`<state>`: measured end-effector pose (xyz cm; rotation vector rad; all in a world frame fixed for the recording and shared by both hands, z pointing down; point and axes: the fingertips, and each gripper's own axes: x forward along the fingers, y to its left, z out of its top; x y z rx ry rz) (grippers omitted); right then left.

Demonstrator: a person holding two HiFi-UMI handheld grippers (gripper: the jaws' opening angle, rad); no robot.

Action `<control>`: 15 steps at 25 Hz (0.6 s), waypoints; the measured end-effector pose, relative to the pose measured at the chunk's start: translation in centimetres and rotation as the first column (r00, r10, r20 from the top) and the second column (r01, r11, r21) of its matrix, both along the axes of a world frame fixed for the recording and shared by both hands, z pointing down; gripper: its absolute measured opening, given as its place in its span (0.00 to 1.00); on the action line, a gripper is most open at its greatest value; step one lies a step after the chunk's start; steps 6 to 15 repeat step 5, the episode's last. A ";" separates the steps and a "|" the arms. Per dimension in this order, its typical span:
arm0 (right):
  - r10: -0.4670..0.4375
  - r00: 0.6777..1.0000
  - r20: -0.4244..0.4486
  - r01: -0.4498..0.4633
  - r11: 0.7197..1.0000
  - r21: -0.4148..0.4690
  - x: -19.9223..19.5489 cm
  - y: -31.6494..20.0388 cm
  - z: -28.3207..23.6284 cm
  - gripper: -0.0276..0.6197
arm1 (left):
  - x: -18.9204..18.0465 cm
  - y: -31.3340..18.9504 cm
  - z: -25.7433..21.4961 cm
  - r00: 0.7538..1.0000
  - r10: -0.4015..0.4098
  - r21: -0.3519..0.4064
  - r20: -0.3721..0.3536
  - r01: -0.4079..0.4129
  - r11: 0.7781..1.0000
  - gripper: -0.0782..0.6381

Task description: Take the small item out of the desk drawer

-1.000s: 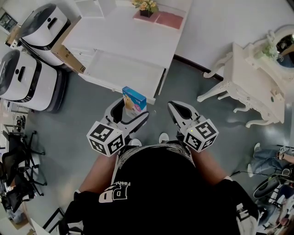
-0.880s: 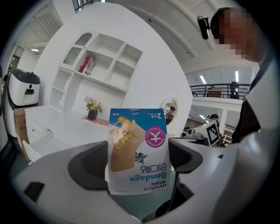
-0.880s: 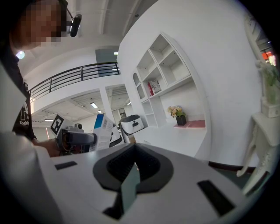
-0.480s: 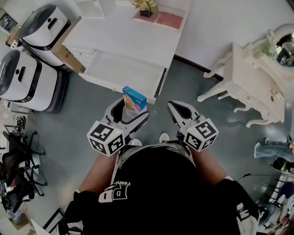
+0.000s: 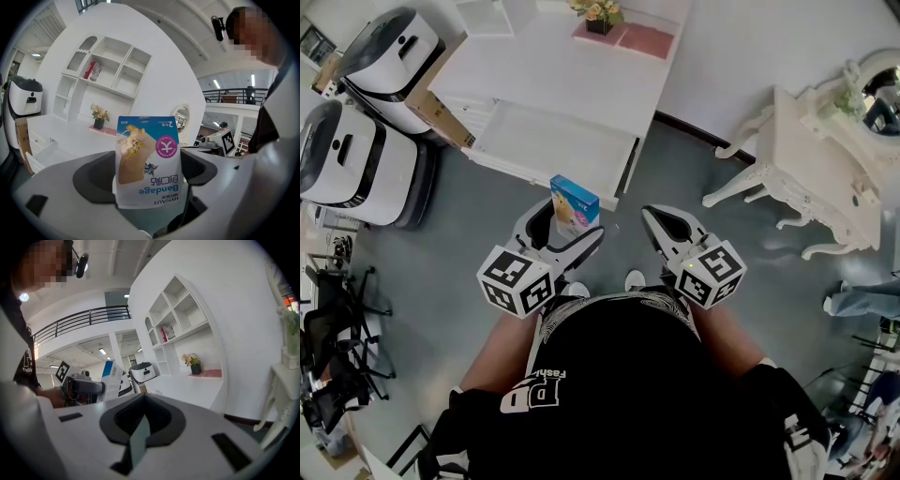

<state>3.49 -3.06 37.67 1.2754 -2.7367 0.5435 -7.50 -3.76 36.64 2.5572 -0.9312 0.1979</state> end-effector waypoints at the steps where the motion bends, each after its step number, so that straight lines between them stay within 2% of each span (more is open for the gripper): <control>1: 0.000 1.000 0.000 0.000 1.000 -0.001 0.0 0.0 0.0 0.05 | 0.0 0.0 0.0 1.000 -0.001 0.000 0.000 0.001 1.000 0.70; 15: -0.001 1.000 -0.001 0.001 1.000 -0.003 0.1 0.2 0.1 0.05 | 0.1 0.1 -0.1 1.000 -0.002 0.000 -0.002 0.002 1.000 0.70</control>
